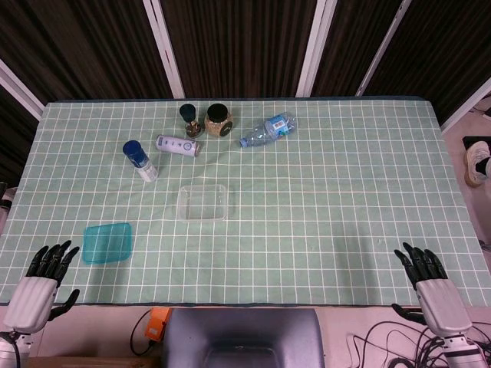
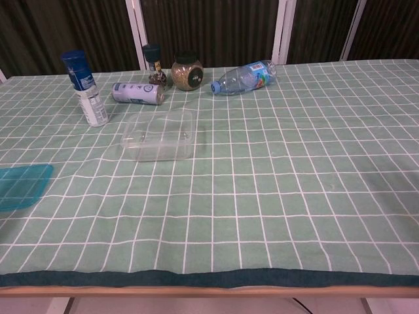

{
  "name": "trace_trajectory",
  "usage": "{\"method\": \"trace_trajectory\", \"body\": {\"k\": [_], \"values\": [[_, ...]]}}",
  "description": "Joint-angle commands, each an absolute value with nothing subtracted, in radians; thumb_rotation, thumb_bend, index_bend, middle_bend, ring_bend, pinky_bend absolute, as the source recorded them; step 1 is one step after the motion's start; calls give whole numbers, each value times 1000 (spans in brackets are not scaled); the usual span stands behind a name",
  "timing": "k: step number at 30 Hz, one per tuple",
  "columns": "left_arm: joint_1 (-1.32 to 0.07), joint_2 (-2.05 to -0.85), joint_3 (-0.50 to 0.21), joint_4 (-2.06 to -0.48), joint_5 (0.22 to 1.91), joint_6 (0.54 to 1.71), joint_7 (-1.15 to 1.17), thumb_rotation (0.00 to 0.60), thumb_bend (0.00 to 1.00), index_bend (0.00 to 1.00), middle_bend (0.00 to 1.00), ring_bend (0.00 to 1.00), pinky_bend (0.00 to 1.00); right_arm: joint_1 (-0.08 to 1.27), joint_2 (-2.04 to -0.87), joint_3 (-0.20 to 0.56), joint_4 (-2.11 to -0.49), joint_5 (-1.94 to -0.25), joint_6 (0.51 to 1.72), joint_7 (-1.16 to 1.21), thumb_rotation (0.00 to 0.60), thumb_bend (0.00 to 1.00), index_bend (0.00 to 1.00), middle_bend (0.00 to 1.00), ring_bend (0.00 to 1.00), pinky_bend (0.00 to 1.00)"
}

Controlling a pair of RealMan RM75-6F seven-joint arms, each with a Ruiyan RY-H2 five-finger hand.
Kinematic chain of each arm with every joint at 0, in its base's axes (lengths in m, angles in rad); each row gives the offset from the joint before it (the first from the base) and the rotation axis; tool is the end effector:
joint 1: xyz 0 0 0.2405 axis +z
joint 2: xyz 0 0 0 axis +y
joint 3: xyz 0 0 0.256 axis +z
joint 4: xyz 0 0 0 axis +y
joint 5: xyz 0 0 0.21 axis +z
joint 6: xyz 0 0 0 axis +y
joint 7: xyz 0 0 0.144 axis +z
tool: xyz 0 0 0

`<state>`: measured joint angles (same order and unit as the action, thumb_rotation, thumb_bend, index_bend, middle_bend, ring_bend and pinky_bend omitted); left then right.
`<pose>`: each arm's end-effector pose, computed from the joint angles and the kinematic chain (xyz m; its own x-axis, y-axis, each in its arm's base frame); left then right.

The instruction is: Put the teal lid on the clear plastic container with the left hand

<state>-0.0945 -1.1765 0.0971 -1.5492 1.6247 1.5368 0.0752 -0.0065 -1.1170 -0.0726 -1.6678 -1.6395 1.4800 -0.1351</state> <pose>-0.3081 0.1519 0.1272 0.4798 0.0812 0.8736 0.8725 -0.1484 -0.4655 -0.3039 -0.1247 0.1315 0.4716 -0.1555 0.8680 -0.8818 -0.0770 0.4653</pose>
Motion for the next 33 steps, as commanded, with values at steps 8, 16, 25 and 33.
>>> {"method": "trace_trajectory", "body": {"k": [8,16,25,33], "values": [[-278,-1193,92,-1415,1791,1427,-429,600,289,0,0,0,0,8,-1126,-72,-1665,-1629,1444,-151,600,293,0,0,0,0],[-488,-1229,82,-1265,1803,1237,-881,600,289,0,0,0,0,16,-1139,-65,-1669,-1615,1430,-169,600,292,0,0,0,0],[-572,-1324,116,-1078,1758,1047,-896,600,289,0,0,0,0,23,-1140,-56,-1668,-1584,1411,-175,600,293,0,0,0,0],[-582,-1358,132,-1004,1731,991,-821,600,288,0,0,0,0,21,-1138,-55,-1668,-1582,1417,-170,600,293,0,0,0,0]]}}
